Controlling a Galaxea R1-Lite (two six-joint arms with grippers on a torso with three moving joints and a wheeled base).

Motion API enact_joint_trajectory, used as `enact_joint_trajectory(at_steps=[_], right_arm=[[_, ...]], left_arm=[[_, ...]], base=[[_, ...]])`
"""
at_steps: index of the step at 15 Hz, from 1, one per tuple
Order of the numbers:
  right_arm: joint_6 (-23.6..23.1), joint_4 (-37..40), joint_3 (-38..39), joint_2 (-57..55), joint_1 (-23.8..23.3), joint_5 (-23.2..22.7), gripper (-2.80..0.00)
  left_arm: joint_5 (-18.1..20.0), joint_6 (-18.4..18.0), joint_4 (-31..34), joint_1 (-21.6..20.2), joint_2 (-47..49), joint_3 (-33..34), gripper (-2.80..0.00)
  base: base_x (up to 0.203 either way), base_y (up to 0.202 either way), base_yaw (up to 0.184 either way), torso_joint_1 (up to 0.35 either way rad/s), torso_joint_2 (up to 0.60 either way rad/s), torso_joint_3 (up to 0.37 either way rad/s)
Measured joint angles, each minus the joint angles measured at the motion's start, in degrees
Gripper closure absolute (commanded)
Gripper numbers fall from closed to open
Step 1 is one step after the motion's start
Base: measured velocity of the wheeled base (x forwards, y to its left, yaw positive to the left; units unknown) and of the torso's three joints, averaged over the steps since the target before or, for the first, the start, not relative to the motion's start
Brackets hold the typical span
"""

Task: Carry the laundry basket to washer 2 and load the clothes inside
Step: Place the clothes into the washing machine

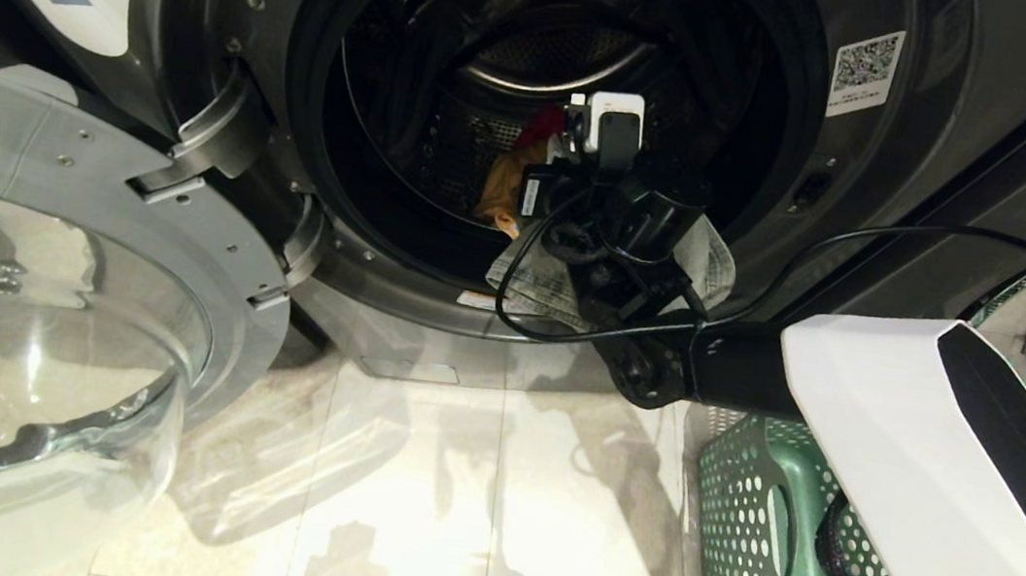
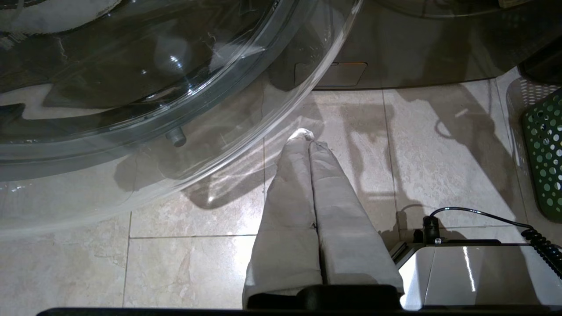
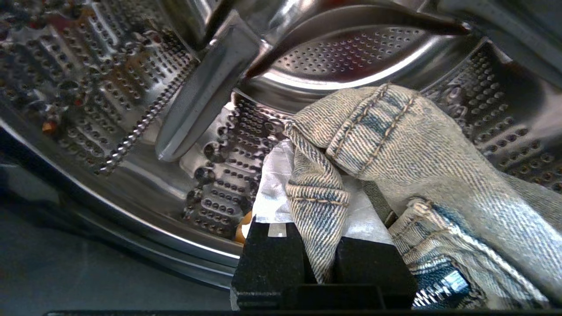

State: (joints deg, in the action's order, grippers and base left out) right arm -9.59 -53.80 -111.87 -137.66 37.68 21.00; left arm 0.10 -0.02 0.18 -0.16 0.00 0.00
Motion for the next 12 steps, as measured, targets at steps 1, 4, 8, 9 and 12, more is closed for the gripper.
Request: enact_joint_trajectory(at_steps=[1,4,8,9,12], right_arm=[[0.0,0.0,0.0,0.1,0.0,-1.1,0.00],[-0.2,1.9,0.0,0.8,0.0,-2.2,0.00],[-0.2,3.5,0.0,1.1,-0.2,-2.6,0.00],[-0.2,3.5,0.0,1.0,-0.2,-2.6,0.00],[-0.2,3.4,0.1,0.8,-0.2,-2.7,0.00]], left_arm=[[0.0,0.0,0.0,0.0,0.0,0.0,0.00],[0.0,0.0,0.0,0.0,0.0,0.0,0.00],[0.0,0.0,0.0,0.0,0.0,0.0,0.00],[0.0,0.0,0.0,0.0,0.0,0.0,0.00],[0.0,0.0,0.0,0.0,0.0,0.0,0.00]], base=[[0.000,0.000,0.000,0.000,0.00,0.000],[0.000,0.000,0.000,0.000,0.00,0.000],[0.000,0.000,0.000,0.000,0.00,0.000],[0.000,0.000,0.000,0.000,0.00,0.000],[0.000,0.000,0.000,0.000,0.00,0.000]])
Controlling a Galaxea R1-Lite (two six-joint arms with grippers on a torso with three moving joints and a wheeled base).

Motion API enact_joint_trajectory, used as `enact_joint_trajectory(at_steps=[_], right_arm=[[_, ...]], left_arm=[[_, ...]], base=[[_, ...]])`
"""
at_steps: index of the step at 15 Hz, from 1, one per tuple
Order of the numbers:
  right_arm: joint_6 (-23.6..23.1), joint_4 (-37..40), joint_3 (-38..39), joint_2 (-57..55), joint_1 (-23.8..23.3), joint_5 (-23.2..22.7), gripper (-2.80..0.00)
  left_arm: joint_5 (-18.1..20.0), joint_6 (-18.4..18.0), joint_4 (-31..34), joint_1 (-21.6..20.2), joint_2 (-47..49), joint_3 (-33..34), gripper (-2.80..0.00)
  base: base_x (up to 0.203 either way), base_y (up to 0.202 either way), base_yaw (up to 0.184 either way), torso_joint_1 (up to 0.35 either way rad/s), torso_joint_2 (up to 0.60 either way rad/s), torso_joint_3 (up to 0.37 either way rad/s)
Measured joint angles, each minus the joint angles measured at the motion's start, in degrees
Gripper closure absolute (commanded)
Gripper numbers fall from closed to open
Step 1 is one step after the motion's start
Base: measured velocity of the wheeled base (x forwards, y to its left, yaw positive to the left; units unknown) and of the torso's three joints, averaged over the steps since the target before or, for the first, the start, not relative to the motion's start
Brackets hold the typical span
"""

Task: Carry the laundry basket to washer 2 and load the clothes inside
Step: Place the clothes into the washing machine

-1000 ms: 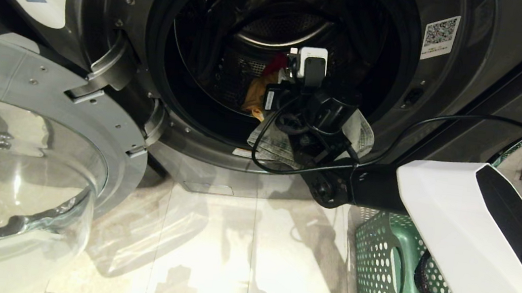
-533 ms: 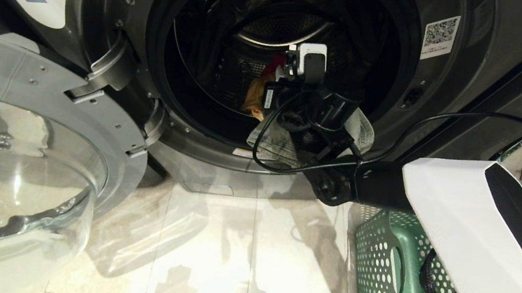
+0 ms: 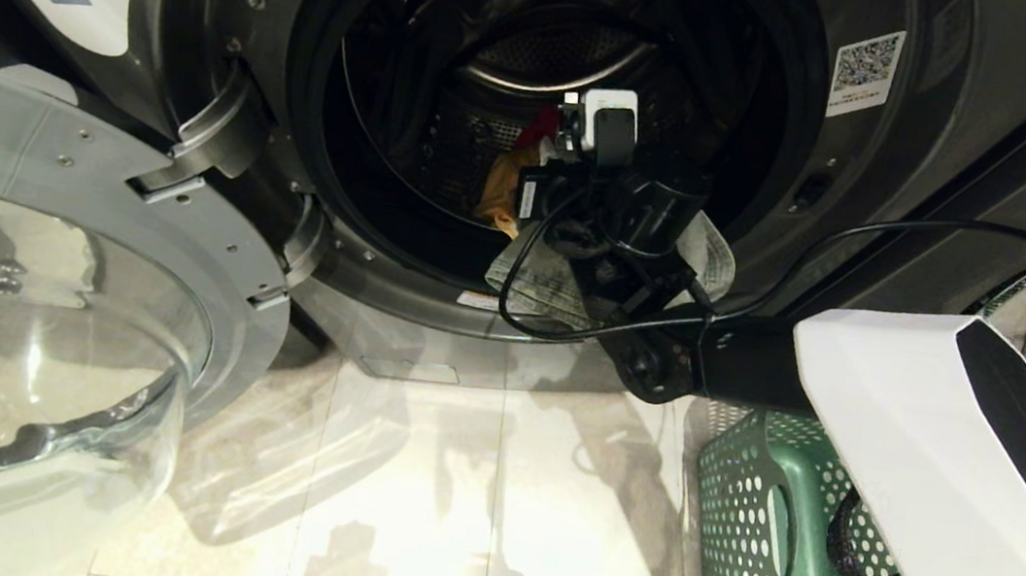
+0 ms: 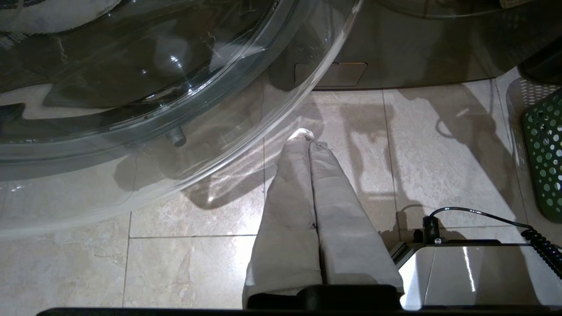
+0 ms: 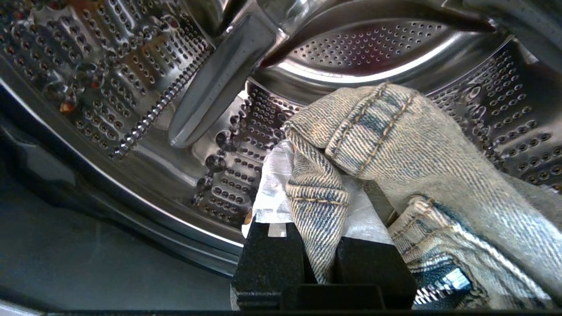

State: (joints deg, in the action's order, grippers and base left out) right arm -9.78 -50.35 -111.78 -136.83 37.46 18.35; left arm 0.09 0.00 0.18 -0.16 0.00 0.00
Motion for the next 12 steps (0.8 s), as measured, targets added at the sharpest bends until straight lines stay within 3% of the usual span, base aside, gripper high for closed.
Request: enact_joint_trajectory(at_steps=[12], right_arm=[[-0.1,-0.1,0.0,-0.2,0.0,0.0,0.00]], left_arm=[[0.0,0.0,0.0,0.0,0.0,0.0,0.00]], base=[[0.000,0.000,0.000,0.000,0.00,0.000]])
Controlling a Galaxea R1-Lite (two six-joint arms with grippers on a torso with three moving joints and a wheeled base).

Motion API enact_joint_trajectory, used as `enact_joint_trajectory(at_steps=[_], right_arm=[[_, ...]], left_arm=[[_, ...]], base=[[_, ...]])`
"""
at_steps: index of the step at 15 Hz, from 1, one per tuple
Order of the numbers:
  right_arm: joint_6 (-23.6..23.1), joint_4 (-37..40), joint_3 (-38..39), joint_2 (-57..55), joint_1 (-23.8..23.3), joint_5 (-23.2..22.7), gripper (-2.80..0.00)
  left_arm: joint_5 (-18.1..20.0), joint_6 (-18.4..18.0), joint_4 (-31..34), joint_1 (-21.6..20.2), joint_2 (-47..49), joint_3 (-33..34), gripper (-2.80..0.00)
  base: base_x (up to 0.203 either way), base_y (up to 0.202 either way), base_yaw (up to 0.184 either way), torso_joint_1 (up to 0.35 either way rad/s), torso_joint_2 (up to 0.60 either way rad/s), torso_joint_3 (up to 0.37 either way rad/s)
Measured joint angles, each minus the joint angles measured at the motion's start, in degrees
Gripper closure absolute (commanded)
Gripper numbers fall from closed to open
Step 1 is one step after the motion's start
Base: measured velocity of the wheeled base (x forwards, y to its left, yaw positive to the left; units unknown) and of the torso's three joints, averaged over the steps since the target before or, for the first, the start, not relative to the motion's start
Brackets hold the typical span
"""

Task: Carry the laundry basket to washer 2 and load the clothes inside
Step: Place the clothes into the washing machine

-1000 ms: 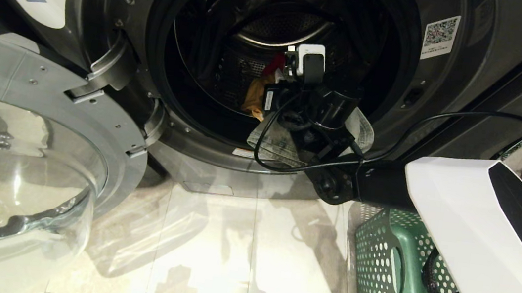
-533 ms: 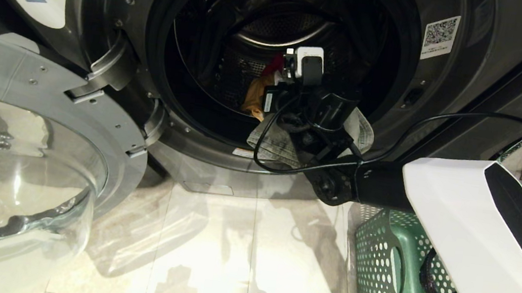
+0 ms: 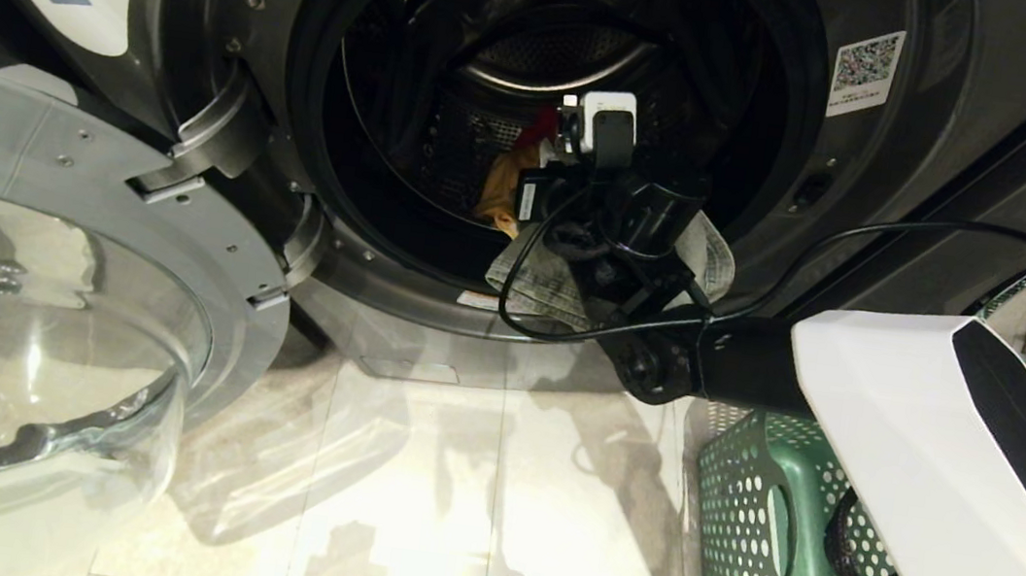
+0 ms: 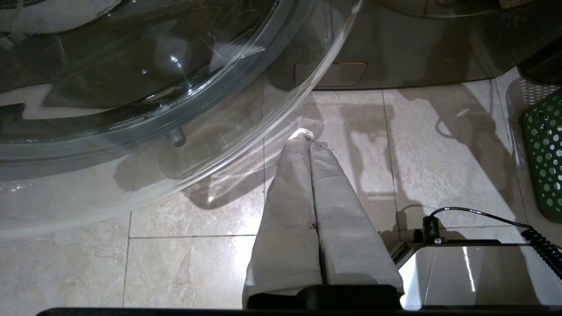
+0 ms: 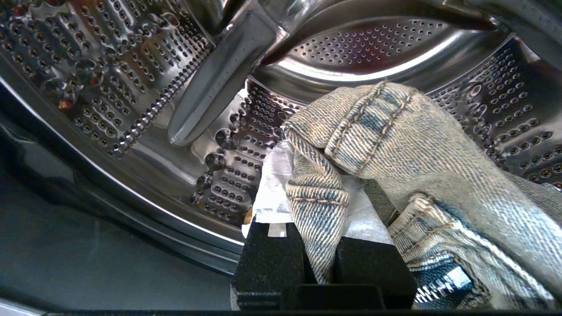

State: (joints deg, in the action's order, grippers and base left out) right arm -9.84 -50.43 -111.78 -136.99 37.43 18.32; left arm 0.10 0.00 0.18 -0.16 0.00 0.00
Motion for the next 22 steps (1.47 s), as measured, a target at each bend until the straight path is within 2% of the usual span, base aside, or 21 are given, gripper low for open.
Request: enact_joint_trajectory(at_steps=[16,22], right_arm=[[0.0,-0.2,0.1,0.0,-0.1,0.2,0.00],[-0.6,-0.3,0.1,0.0,-0.9,0.4,0.00]], left_arm=[[0.0,0.0,0.0,0.0,0.0,0.0,0.00],[0.0,0.0,0.0,0.0,0.0,0.0,0.00]], base=[[0.000,0.000,0.000,0.000,0.00,0.000],[0.003,-0.007,0.142,0.002,0.00,0.001]])
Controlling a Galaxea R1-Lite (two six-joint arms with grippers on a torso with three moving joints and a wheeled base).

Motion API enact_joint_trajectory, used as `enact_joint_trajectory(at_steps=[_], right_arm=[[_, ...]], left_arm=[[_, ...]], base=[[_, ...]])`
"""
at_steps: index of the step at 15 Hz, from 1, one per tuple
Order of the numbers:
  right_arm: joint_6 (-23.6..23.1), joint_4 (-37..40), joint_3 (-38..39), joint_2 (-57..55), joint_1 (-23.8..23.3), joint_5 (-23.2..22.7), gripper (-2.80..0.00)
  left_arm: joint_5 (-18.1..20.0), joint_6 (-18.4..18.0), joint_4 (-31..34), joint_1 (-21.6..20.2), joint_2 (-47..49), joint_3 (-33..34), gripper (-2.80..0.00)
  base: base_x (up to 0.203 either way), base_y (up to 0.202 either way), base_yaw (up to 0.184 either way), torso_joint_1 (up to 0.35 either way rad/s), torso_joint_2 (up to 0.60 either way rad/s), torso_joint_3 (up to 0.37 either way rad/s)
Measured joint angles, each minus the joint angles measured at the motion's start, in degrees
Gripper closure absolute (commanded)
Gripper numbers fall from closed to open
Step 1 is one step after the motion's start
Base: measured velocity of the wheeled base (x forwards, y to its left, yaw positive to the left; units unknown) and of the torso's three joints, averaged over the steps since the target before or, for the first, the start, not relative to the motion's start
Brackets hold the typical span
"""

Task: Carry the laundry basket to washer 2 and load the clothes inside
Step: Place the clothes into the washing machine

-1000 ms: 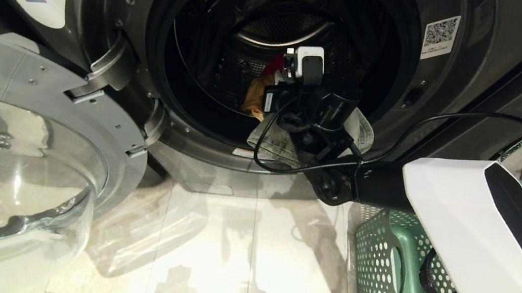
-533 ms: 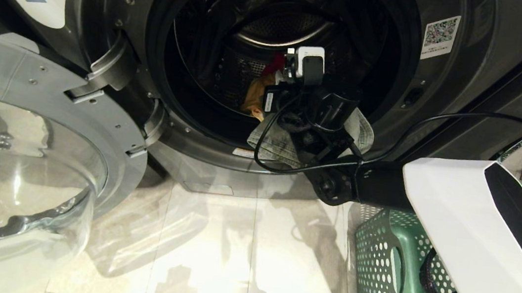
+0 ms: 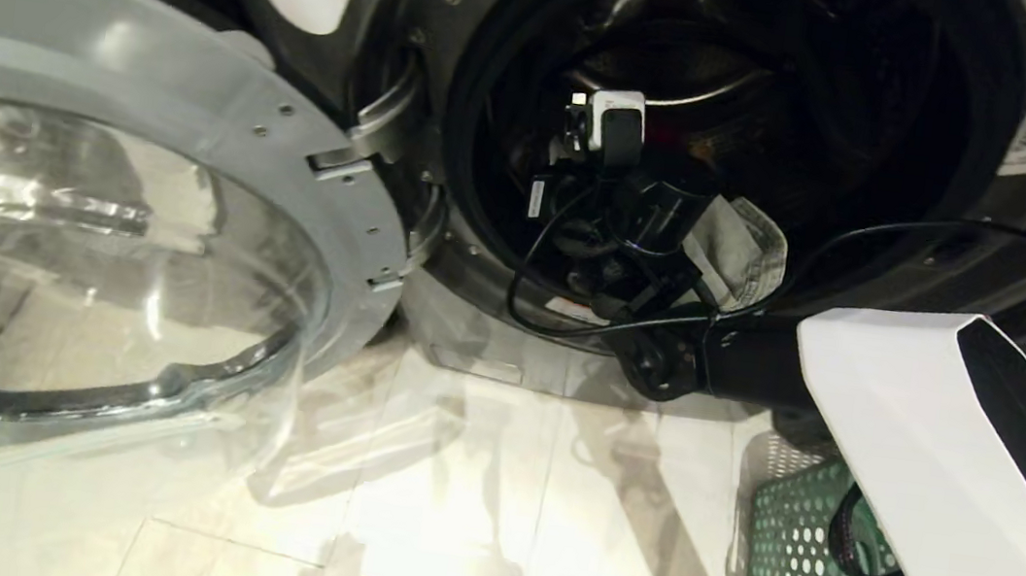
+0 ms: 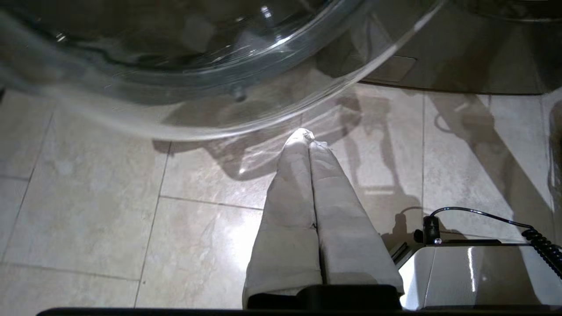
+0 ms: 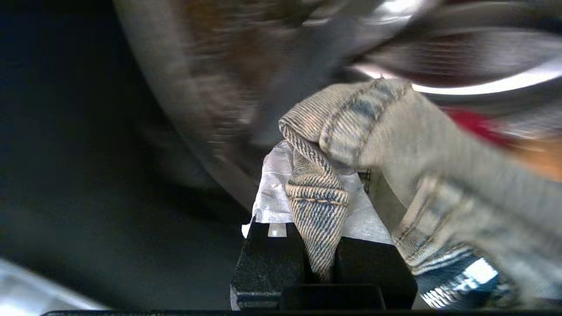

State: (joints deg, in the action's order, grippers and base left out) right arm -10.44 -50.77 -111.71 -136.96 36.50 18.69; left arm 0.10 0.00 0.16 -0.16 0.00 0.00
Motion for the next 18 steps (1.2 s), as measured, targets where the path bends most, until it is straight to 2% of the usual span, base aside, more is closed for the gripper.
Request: enact_joint_trajectory(at_steps=[3,11,15,18], right_arm=[[-0.7,-0.3,0.1,0.0,-1.0,0.8,0.00],[-4.1,-3.4,1.5,0.1,-2.9,3.3,0.00],[-4.2,-3.4,6.4,1.9,-3.1,4.8,0.00],[-4.1,-6.9,11.8,4.2,-3.3,4.9,0.00]], left_arm=[[0.0,0.0,0.1,0.0,0.0,0.0,0.00],[0.0,0.0,0.0,0.0,0.0,0.0,0.00],[0.0,0.0,0.0,0.0,0.0,0.0,0.00],[0.0,0.0,0.0,0.0,0.0,0.0,0.00]], base=[[0.001,-0.007,0.148,-0.001,0.00,0.003],[0.000,0.000,0.000,0.000,0.00,0.000],[0.000,0.000,0.000,0.000,0.00,0.000],[0.000,0.000,0.000,0.000,0.00,0.000]])
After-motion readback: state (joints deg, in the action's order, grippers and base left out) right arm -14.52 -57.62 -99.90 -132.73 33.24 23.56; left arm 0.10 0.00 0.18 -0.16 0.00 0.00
